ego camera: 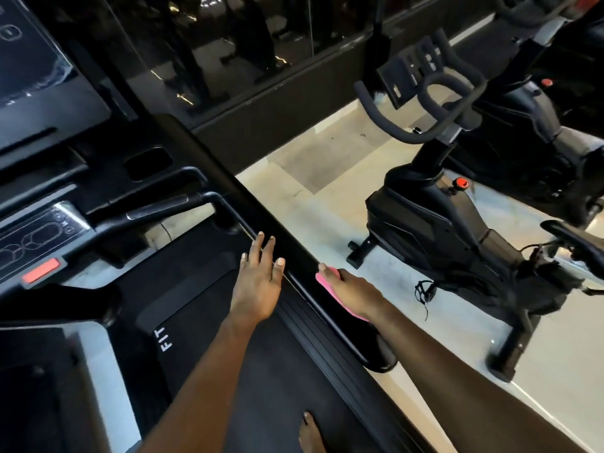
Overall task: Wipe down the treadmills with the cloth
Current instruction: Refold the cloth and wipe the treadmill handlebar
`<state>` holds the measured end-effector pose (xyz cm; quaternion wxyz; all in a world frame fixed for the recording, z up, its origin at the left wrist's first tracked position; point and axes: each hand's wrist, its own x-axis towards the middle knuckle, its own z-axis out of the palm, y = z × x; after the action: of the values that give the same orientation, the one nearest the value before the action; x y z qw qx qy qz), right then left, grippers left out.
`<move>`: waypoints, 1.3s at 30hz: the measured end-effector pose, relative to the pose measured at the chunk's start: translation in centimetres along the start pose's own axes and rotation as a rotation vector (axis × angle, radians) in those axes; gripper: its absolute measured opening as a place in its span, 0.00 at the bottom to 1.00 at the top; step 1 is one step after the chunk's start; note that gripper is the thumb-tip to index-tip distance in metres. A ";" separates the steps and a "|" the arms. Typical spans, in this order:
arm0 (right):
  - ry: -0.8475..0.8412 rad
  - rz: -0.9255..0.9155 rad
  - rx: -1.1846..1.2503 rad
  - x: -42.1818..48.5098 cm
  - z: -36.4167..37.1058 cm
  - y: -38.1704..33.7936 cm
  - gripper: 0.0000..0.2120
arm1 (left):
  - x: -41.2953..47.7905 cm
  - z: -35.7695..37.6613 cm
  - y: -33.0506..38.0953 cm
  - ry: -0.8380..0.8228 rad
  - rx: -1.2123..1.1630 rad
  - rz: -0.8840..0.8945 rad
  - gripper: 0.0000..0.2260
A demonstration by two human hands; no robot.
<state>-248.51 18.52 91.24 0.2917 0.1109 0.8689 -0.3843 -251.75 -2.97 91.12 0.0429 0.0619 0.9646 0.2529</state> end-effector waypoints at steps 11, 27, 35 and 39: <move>0.316 -0.149 -0.412 3.0 2.5 -6.4 0.38 | 7.4 -1.7 -5.7 0.047 -0.022 0.028 0.30; 0.292 -0.119 -0.307 3.3 2.7 -6.2 0.31 | 10.8 -8.9 -8.9 0.338 0.117 0.023 0.13; 0.095 -0.128 -0.201 9.1 0.2 -13.1 0.29 | 18.6 -10.9 -13.4 0.090 0.377 0.088 0.22; 0.115 -0.173 -0.114 9.5 1.3 -10.3 0.28 | 20.9 -11.8 -13.9 0.085 0.384 0.063 0.24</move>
<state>-259.88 10.32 91.17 0.2129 0.0405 0.9109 -0.3512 -275.09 -17.75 93.48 -0.0181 0.0883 0.9936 0.0680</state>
